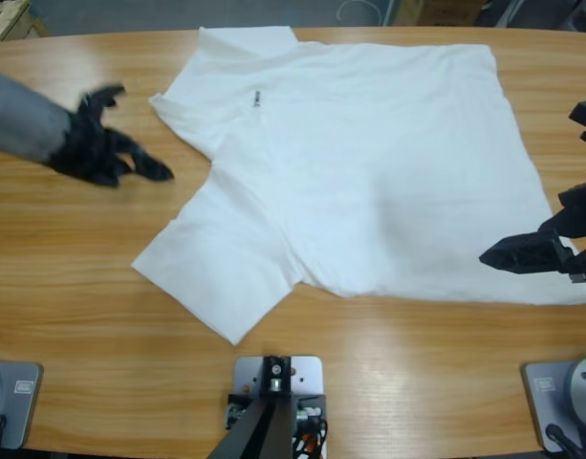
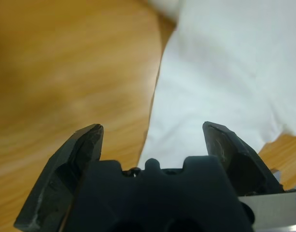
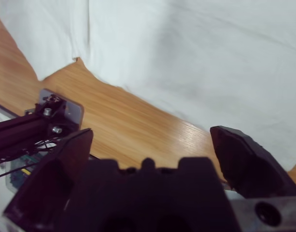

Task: Fold clothes

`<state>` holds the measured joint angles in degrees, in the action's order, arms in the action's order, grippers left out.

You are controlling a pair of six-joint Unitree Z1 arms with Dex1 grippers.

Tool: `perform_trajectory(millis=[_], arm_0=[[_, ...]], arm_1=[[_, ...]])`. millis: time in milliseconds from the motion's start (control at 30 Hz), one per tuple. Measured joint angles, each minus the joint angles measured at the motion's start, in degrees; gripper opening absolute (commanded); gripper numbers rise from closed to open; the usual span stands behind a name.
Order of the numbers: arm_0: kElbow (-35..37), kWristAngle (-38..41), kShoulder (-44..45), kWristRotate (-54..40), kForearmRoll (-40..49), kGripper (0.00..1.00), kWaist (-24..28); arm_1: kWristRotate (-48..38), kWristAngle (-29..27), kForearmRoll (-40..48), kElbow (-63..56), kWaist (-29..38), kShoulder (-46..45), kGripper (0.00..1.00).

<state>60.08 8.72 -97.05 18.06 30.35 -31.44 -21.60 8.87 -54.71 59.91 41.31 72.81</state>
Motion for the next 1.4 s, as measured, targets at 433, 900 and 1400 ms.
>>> perform_trajectory(millis=[433,900,1400], arm_0=[[-0.06,11.95,-3.91,0.25,2.05,0.817,-0.18],[-3.29,13.9,-9.95,2.65,0.7,0.816,2.77],[-4.23,18.06,-12.35,2.69,-4.06,0.816,0.95]], arm_1=[[0.0,0.2,0.29,-0.96,0.0,0.0,1.0],[0.0,1.02,0.35,-1.56,0.0,0.0,1.0],[0.0,1.14,0.35,-1.57,0.0,0.0,1.0]])
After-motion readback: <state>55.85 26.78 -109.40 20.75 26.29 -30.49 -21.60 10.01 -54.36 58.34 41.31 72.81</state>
